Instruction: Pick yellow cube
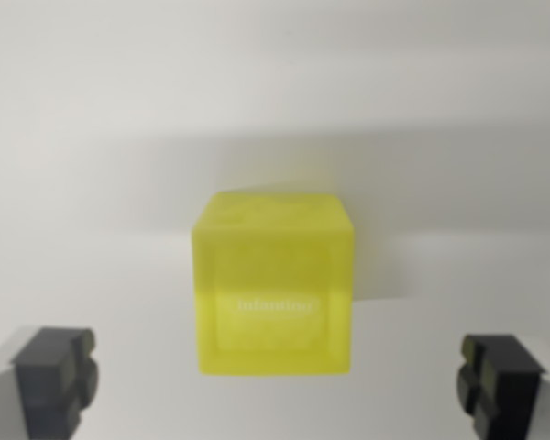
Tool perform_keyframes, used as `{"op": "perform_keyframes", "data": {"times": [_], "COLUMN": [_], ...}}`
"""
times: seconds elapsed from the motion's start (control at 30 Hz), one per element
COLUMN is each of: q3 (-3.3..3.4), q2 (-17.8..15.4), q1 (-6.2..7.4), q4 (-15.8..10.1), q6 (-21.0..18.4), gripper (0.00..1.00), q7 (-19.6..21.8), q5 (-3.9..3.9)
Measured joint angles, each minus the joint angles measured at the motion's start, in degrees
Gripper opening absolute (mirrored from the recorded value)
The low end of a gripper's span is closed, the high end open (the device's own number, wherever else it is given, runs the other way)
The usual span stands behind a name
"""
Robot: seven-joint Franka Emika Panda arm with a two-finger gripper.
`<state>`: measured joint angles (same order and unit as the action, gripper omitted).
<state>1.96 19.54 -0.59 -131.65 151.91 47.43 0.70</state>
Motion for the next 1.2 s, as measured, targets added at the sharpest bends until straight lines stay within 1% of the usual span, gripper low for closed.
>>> {"op": "perform_keyframes", "data": {"times": [0.57,1.2], "q3": [-0.01,-0.01], "q2": [3.3,7.9], "q1": [0.25,0.40], "q4": [-0.6,0.2], "q6": [3.3,6.9], "gripper": [1.00,1.00], "q7": [-0.1,-0.6], "q5": [0.80,1.56]}}
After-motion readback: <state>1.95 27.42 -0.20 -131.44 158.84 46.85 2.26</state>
